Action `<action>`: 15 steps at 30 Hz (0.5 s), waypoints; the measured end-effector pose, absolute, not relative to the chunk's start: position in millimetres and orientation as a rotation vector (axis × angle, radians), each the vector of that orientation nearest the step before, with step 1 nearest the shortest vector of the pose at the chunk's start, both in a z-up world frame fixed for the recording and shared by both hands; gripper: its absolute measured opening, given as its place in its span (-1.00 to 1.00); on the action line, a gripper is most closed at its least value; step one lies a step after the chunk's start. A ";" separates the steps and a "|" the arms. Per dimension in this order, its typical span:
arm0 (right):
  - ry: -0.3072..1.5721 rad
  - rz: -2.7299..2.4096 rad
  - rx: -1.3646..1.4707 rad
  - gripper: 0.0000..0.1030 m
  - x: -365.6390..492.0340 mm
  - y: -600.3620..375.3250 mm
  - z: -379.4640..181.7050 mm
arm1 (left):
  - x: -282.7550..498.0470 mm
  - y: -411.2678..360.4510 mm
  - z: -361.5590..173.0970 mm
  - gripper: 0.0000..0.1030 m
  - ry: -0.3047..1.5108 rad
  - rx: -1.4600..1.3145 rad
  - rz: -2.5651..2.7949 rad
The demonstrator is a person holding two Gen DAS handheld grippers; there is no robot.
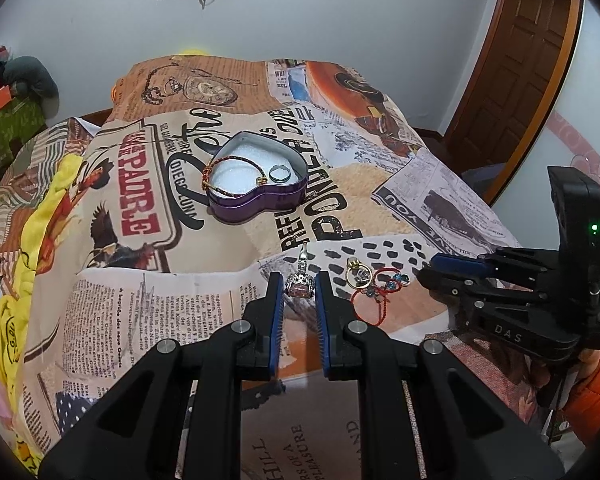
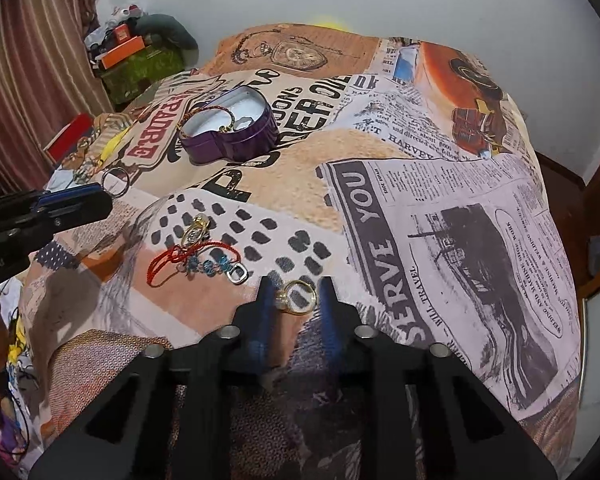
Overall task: Organize jewelry
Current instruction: 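Grasp the silver charm pendant with the left tool while the right tool grasps a gold ring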
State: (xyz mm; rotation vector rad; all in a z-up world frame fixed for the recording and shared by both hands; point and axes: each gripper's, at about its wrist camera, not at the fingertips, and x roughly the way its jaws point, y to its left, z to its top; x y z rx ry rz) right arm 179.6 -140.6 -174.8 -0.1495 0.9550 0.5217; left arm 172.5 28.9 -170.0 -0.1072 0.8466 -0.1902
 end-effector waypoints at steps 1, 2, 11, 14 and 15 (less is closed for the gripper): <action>0.953 0.522 -0.151 -0.64 179.5 -140.3 -174.7 | 172.5 28.9 -169.6 -0.72 0.846 -0.107 -0.190; 0.948 0.522 -0.156 -0.64 178.7 -139.9 -174.4 | 172.6 29.0 -169.7 -0.72 0.846 -0.107 -0.191; 0.919 0.523 -0.129 -0.66 178.3 -141.9 -159.1 | 169.3 30.3 -157.9 -0.72 0.819 -0.105 -0.189; 0.894 0.526 -0.129 -0.66 177.7 -140.1 -149.4 | 169.8 31.6 -153.5 -0.72 0.808 -0.107 -0.187; 0.883 0.527 -0.128 -0.66 177.9 -139.2 -145.6 | 170.4 32.3 -152.2 -0.72 0.804 -0.108 -0.185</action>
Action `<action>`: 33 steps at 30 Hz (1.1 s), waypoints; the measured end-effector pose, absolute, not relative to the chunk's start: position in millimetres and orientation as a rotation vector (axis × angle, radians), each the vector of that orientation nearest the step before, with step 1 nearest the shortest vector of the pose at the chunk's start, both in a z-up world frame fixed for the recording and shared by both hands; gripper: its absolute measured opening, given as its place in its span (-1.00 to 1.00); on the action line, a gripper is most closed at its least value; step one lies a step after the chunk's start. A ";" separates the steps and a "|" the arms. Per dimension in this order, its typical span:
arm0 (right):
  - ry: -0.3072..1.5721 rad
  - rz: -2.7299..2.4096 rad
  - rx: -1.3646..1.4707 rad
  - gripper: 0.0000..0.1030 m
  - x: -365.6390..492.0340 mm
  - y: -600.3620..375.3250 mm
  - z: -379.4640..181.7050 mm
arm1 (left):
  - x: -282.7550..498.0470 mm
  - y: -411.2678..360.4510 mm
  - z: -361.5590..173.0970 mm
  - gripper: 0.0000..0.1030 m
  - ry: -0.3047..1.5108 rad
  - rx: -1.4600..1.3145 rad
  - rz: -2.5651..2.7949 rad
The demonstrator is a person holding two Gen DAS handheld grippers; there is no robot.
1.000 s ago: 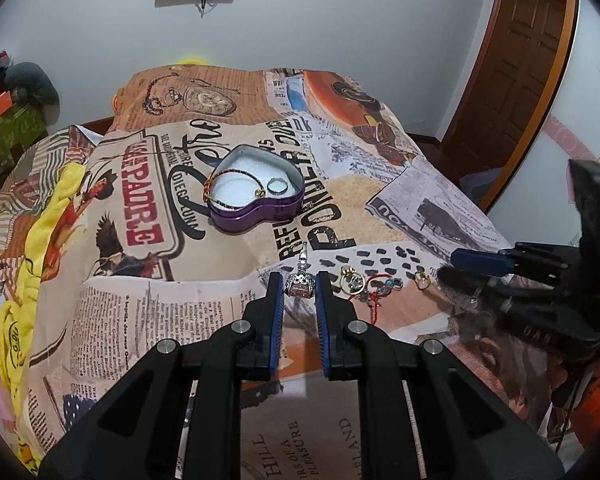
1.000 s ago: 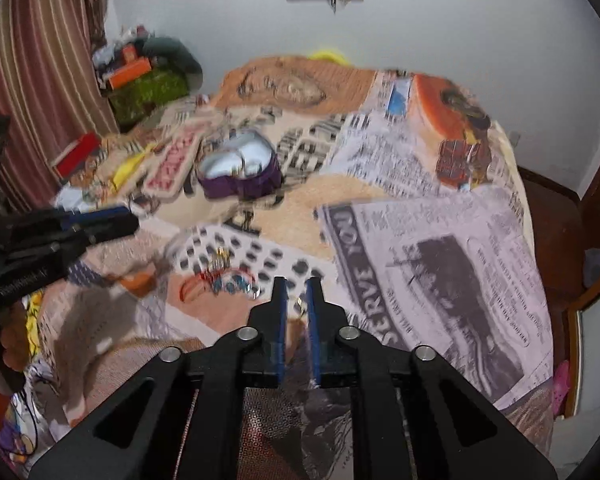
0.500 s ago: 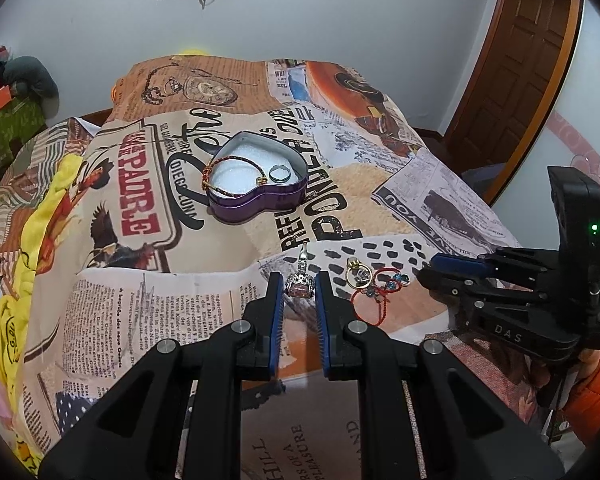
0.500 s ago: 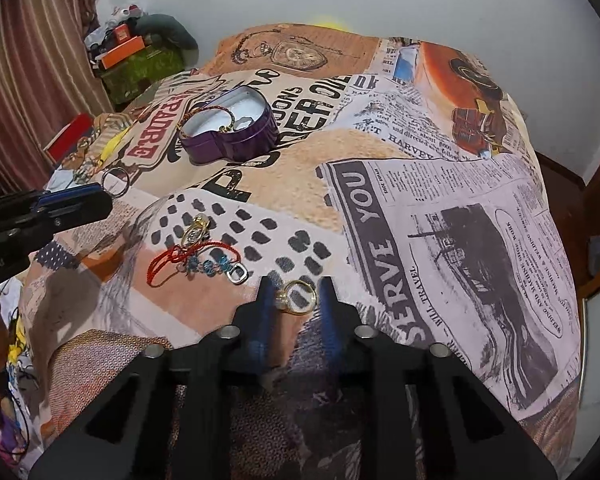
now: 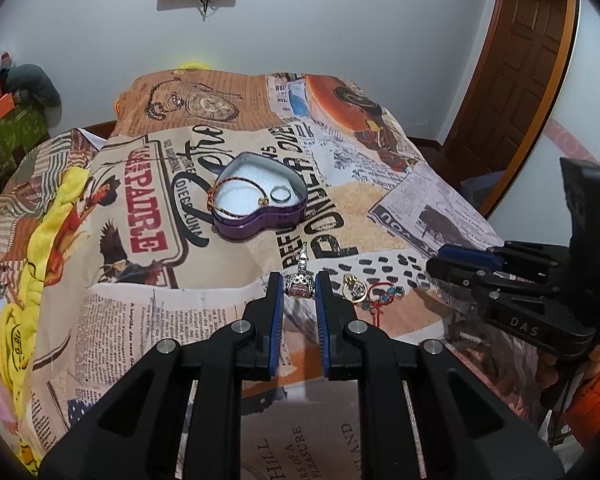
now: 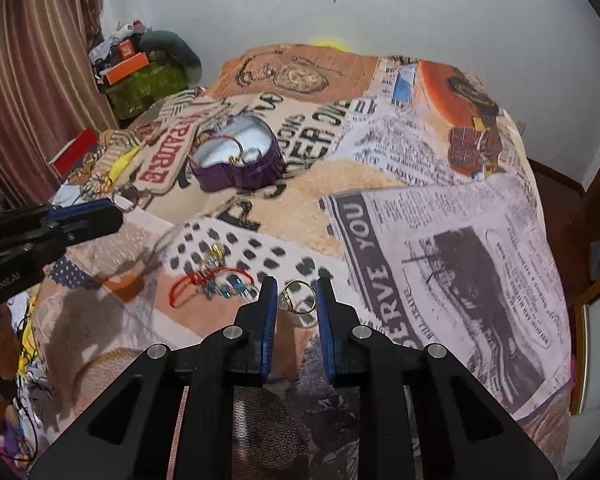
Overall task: Organize jewelry
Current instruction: 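Grasp the silver charm pendant with the left tool while the right tool grasps a gold ring, then lower charm and ring into the heart tin and open both tools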
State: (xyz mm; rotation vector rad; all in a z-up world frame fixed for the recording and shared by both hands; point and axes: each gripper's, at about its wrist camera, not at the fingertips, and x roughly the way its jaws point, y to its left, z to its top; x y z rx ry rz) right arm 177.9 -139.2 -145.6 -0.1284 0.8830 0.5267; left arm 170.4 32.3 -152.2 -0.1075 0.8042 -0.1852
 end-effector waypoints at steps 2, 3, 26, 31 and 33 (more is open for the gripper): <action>0.862 0.528 -0.128 -0.66 179.2 -136.3 -138.1 | 171.9 34.1 -149.0 -0.72 0.796 -0.111 -0.182; 0.851 0.531 -0.127 -0.66 180.2 -134.7 -134.3 | 173.0 35.0 -147.2 -0.72 0.791 -0.112 -0.180; 0.762 0.596 -0.138 -0.66 235.6 -85.1 -103.9 | 227.2 65.8 -138.5 -0.72 0.743 -0.111 -0.121; 0.778 0.607 -0.142 -0.66 254.3 -74.5 -108.1 | 245.3 72.0 -145.9 -0.72 0.756 -0.111 -0.111; 0.787 0.613 -0.143 -0.66 262.2 -69.2 -110.4 | 252.1 73.5 -148.8 -0.72 0.761 -0.110 -0.109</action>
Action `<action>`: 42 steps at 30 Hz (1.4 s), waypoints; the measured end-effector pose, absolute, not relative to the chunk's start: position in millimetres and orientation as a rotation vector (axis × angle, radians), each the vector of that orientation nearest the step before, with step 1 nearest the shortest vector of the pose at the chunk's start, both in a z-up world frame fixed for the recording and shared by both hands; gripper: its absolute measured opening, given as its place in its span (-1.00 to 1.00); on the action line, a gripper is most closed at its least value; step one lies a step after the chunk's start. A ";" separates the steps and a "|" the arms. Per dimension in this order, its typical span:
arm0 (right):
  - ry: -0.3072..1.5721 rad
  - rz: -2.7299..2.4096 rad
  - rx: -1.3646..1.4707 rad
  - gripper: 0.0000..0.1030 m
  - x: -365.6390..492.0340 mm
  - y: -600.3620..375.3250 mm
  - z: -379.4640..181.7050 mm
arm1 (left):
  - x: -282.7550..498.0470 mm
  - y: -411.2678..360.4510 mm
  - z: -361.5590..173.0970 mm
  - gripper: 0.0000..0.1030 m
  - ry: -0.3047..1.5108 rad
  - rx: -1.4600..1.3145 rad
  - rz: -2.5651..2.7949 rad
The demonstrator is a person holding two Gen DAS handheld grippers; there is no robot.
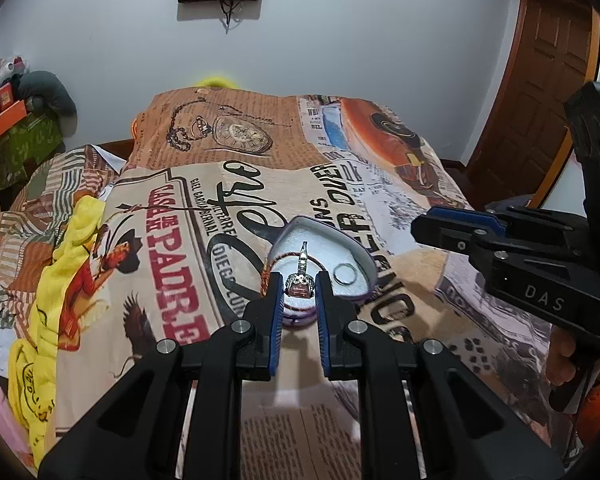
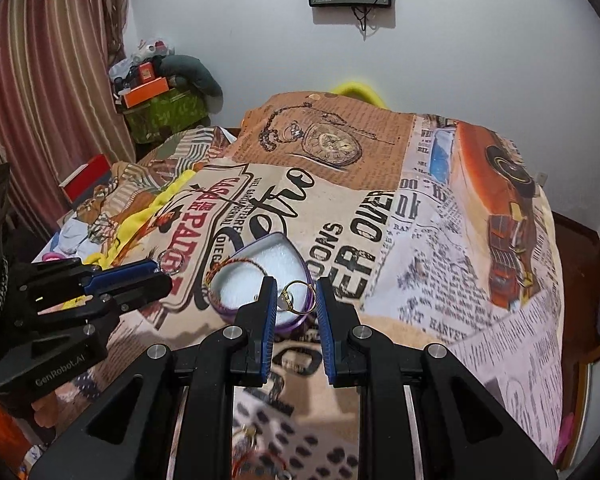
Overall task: Organize jewelry
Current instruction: 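Lower charm and ring into the heart tin and open both tools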
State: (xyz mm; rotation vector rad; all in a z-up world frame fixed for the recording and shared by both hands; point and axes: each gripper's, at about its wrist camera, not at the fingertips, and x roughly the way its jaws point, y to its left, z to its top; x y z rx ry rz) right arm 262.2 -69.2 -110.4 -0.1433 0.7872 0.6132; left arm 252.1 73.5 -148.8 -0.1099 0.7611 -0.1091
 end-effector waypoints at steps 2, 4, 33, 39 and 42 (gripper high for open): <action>0.797 0.621 -0.142 -0.66 268.5 -64.2 -112.5 | 258.7 75.2 -152.0 -0.72 0.767 -0.110 -0.109; 0.807 0.629 -0.140 -0.66 274.0 -60.4 -115.0 | 265.4 76.9 -156.0 -0.72 0.776 -0.110 -0.110; 0.924 0.687 -0.239 -0.65 302.8 -24.4 -154.2 | 301.1 83.3 -184.9 -0.72 0.879 -0.126 -0.150; 0.914 0.660 -0.270 -0.63 299.3 -24.0 -148.5 | 293.9 84.5 -173.0 -0.72 0.861 -0.127 -0.144; 0.907 0.651 -0.269 -0.58 295.6 -26.5 -143.3 | 287.1 83.6 -164.4 -0.72 0.846 -0.122 -0.144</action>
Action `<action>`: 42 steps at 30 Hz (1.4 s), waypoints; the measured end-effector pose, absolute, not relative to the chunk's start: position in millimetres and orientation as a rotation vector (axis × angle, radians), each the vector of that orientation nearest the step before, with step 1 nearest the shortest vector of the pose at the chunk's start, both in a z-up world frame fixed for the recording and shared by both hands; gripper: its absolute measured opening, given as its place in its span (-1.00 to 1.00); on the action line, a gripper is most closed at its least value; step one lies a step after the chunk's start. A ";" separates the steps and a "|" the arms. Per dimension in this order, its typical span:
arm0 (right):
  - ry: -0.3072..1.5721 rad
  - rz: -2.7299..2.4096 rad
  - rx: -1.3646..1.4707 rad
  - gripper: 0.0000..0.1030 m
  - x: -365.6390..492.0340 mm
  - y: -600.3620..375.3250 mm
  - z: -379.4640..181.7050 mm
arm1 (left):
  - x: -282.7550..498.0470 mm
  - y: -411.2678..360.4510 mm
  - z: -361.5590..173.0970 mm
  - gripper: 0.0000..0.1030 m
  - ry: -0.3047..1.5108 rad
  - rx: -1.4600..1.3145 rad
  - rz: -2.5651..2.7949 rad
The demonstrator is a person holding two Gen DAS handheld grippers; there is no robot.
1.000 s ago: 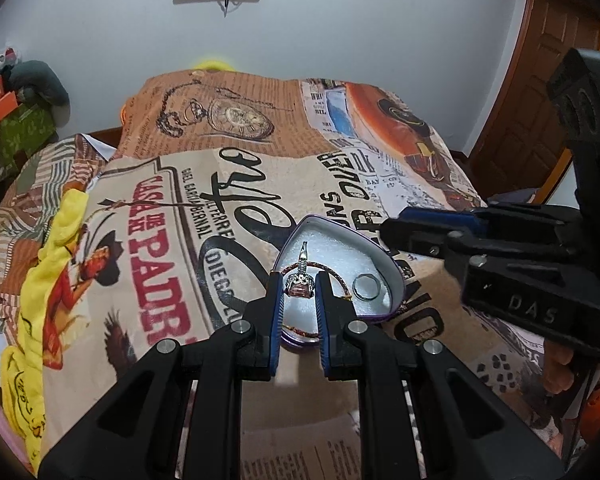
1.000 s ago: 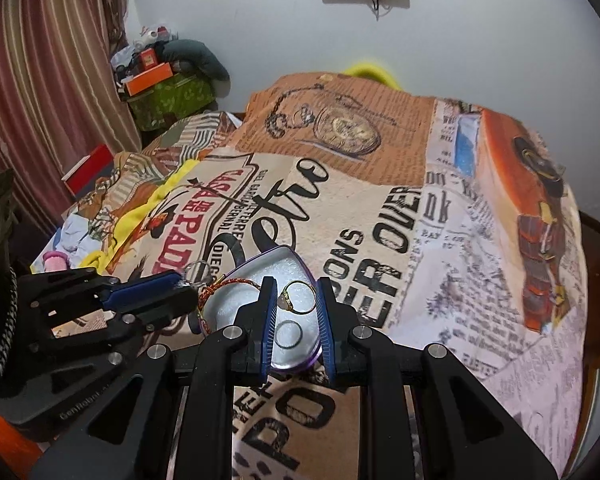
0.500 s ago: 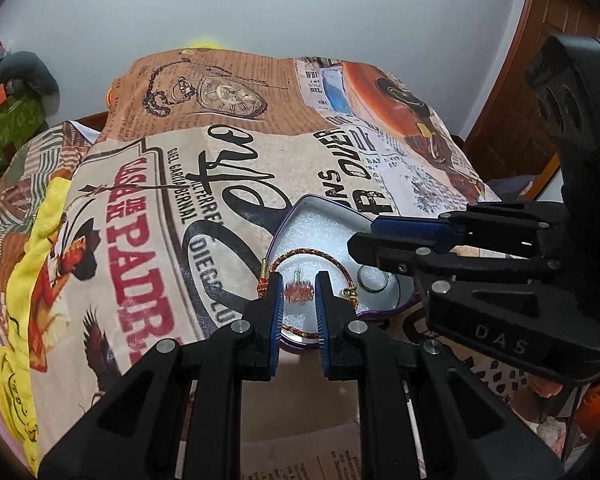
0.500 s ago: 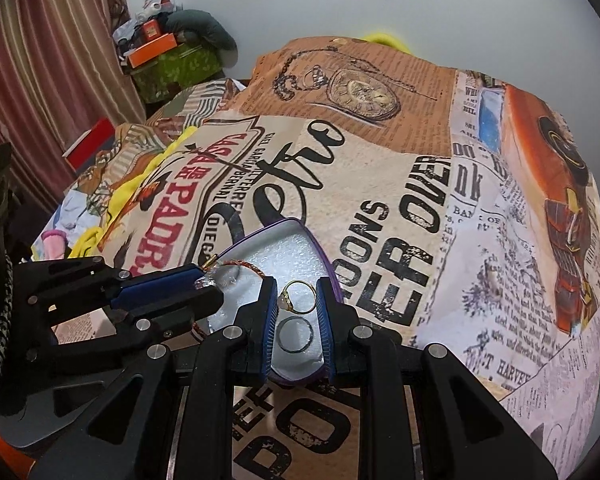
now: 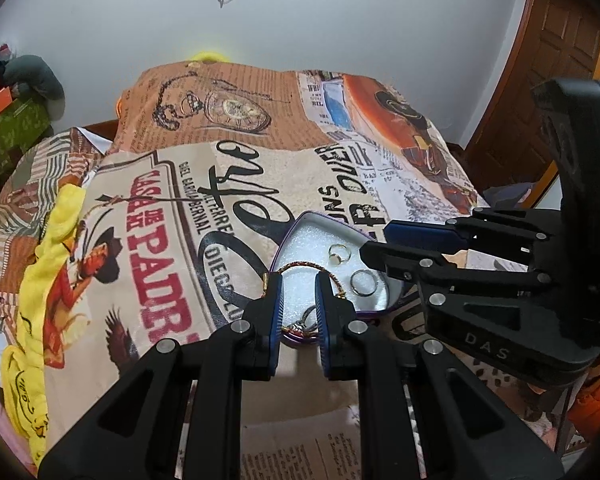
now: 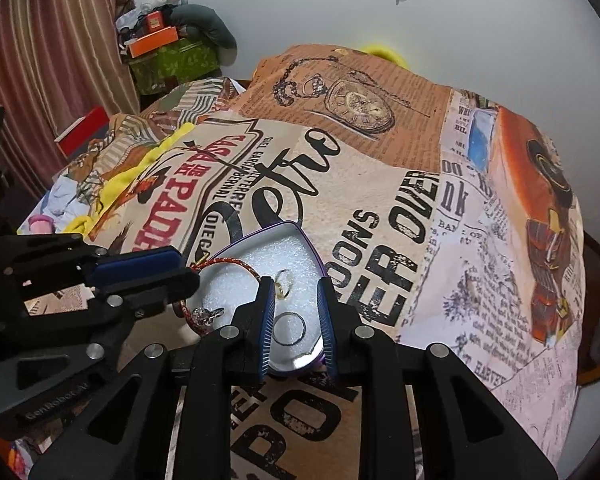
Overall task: Organize jewelry
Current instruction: 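Lower charm and ring into the heart tin and open both tools, then move both open tools back to the remaining jewelry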
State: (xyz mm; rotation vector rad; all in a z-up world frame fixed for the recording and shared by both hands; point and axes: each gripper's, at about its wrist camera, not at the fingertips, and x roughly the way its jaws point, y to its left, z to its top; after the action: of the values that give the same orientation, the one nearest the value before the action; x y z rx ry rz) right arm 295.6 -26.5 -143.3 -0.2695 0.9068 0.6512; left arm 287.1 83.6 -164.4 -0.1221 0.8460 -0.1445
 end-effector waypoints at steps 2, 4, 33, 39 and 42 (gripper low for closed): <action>0.898 0.644 -0.271 -0.58 292.0 -28.4 -139.1 | 282.6 82.7 -158.6 -0.72 0.837 -0.118 -0.144; 0.884 0.635 -0.277 -0.58 287.4 -30.6 -133.7 | 277.3 81.1 -152.7 -0.72 0.828 -0.111 -0.141; 0.783 0.524 -0.168 -0.36 188.8 -114.1 -85.1 | 181.7 36.5 -121.6 -0.71 0.821 -0.074 -0.177; 0.823 0.480 -0.156 -0.36 176.5 -133.4 -103.9 | 172.2 26.7 -145.8 -0.71 0.888 -0.064 -0.195; 0.845 0.476 -0.155 -0.36 171.7 -139.8 -113.8 | 168.9 20.8 -157.5 -0.70 0.923 -0.072 -0.211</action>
State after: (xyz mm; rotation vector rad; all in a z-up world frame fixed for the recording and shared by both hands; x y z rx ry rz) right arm 171.7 -139.8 -113.8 -0.1554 0.8450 0.4756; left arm 168.9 20.8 -157.5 -0.0718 0.9228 -0.2113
